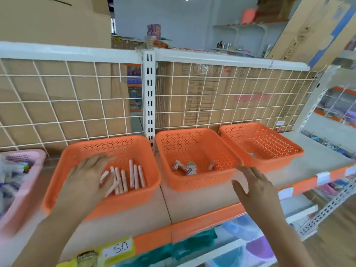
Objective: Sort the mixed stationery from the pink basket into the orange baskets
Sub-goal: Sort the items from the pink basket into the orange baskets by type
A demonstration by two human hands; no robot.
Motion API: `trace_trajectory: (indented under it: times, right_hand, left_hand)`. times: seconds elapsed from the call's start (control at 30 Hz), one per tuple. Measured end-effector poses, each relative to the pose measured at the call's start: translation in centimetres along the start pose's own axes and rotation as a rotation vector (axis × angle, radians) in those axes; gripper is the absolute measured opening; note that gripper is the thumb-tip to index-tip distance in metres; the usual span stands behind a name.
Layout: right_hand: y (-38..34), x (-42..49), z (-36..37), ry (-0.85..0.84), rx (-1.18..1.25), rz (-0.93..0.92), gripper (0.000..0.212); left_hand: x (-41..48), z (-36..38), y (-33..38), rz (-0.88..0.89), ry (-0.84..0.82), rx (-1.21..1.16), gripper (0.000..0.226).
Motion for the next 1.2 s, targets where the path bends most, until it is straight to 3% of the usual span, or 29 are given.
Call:
trace_trajectory:
  times: [0.33,0.77,1.03,1.2]
  right_hand:
    - [-6.7,-4.1,1.6,-0.1,0.054,-0.08,0.039]
    - [-25.1,-0.1,7.0,-0.216,0.15,-0.396,0.046]
    - [-39.5,1.8,11.4,-0.245,0.234,-0.537,0.031]
    - [-46.7,1.8,15.4,-0.4,0.221,-0.546,0.036]
  left_hand:
    - [-11.2,-4.8,-8.3,-0.163,0.105,-0.007,0.043]
    - [-19.3,-8.5,-21.1,-0.385,0.196,0.048,0.032]
    - [-18.2,-9.5,-30.9,-0.381,0.125,-0.006,0.04]
    - [-16.2,-7.6,-34.6,-0.376,0.019,-0.059,0.037]
Point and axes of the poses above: each hand's wrist, its own x-axis towards the middle knuckle, its own z-axis out of the palm, y = z × x, the point moved 10 cm from there along x, towards the middle knuckle, and after that the axes turned 13 degrees about -y, right-handed, at the moved point
